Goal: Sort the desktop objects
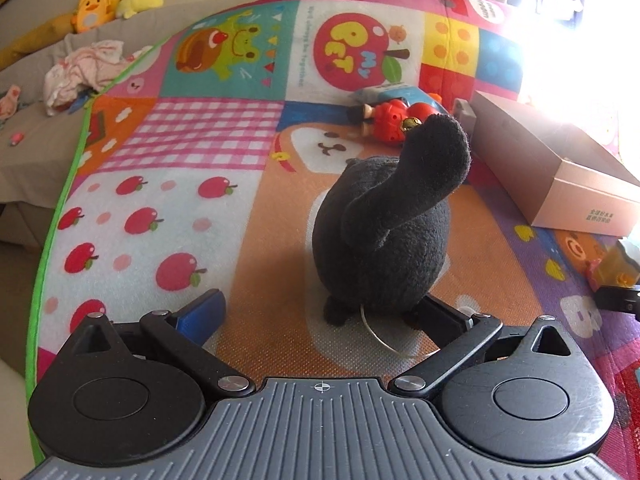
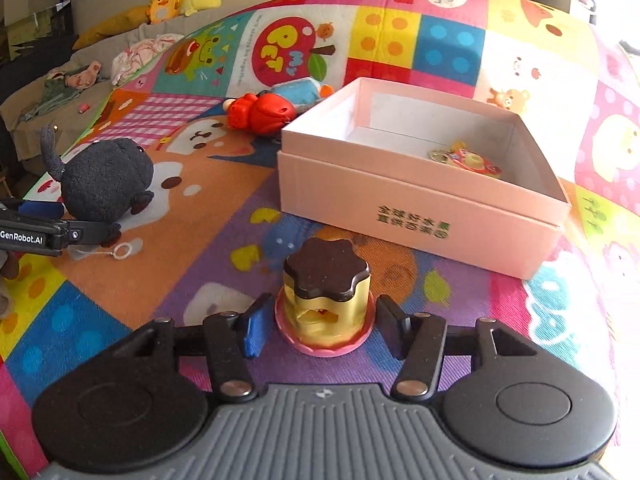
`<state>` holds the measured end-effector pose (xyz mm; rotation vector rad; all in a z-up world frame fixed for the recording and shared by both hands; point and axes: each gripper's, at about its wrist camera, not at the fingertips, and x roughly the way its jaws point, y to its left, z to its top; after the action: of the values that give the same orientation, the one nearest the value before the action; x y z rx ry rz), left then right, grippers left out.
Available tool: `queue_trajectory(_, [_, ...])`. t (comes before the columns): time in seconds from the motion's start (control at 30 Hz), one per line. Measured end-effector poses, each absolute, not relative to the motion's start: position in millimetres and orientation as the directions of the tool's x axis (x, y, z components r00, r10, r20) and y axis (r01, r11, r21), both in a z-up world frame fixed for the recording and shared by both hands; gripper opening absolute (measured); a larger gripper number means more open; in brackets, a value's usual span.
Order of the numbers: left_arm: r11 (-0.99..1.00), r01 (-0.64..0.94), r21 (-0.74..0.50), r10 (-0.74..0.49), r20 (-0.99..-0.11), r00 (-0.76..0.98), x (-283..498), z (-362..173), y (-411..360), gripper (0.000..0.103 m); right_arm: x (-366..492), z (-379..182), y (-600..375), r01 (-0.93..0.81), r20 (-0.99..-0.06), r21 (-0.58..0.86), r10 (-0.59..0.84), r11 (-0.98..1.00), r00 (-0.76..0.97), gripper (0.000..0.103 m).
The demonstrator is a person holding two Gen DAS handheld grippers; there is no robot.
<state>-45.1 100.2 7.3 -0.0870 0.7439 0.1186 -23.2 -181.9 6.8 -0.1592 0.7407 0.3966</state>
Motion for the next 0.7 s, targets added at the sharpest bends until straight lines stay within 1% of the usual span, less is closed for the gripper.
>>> queue_trajectory(0.07, [0.991,-0.127,-0.046,0.063,-0.675,0.735,-47.4,8.5,100.6,0.103,-32.6,6.0,-187.8,-0.397,-0.678,-0.020,0.279,0.918,0.680,0.056])
queue_trajectory(0.17, [0.983,-0.118,-0.141,0.001,-0.639,0.770,-53.5,14.5,101.5,0.103,-39.5,3.7,-188.3,-0.389,-0.656,-0.052,0.262,0.920,0.708,0.056])
queue_trajectory(0.23, [0.987,-0.103,-0.122,0.007,-0.613,0.790,-52.8,19.5,93.2,0.103,-39.6,2.4,-185.4,-0.383,-0.644,-0.065,0.254,0.922,0.721,0.060])
queue_trajectory(0.27, [0.992,-0.099,-0.077,0.033,-0.597,0.801,-49.9,22.2,85.5,0.103,-38.8,2.4,-184.7,-0.382,-0.644,-0.065,0.254,0.922,0.722,0.061])
queue_trajectory(0.3, [0.995,-0.098,-0.035,0.059,-0.587,0.807,-46.3,23.9,79.4,0.100,-38.0,2.3,-184.7,-0.383,-0.645,-0.061,0.256,0.922,0.720,0.061])
queue_trajectory(0.33, [0.995,-0.098,0.001,0.080,-0.581,0.810,-41.3,25.1,74.4,0.088,-37.6,2.0,-185.1,-0.381,-0.646,-0.058,0.257,0.923,0.719,0.062])
queue_trajectory(0.37, [0.995,-0.097,0.018,0.089,-0.582,0.808,-35.8,25.4,71.4,0.080,-37.2,2.0,-185.7,-0.378,-0.646,-0.056,0.255,0.924,0.720,0.063])
queue_trajectory(0.4, [0.996,-0.091,0.014,0.081,-0.589,0.804,-30.4,25.3,69.9,0.075,-37.0,1.8,-186.5,-0.374,-0.647,-0.053,0.254,0.926,0.719,0.065])
queue_trajectory(0.5, [0.996,-0.082,0.023,0.079,-0.598,0.798,-19.9,22.3,65.2,0.075,-37.2,1.8,-186.7,-0.369,-0.647,-0.051,0.251,0.928,0.720,0.066])
queue_trajectory(0.63, [0.997,-0.062,0.052,0.081,-0.599,0.796,-20.3,18.8,59.8,0.070,-37.4,1.2,-187.0,-0.369,-0.646,-0.045,0.255,0.928,0.720,0.066])
queue_trajectory(0.67, [0.997,-0.058,0.052,0.078,-0.601,0.796,-21.9,19.0,59.8,0.070,-37.2,1.3,-187.1,-0.370,-0.645,-0.042,0.257,0.928,0.719,0.065])
queue_trajectory(0.7, [0.997,-0.053,0.048,0.071,-0.603,0.794,-23.9,19.4,60.2,0.069,-37.9,1.3,-187.1,-0.376,-0.643,-0.040,0.264,0.926,0.718,0.062])
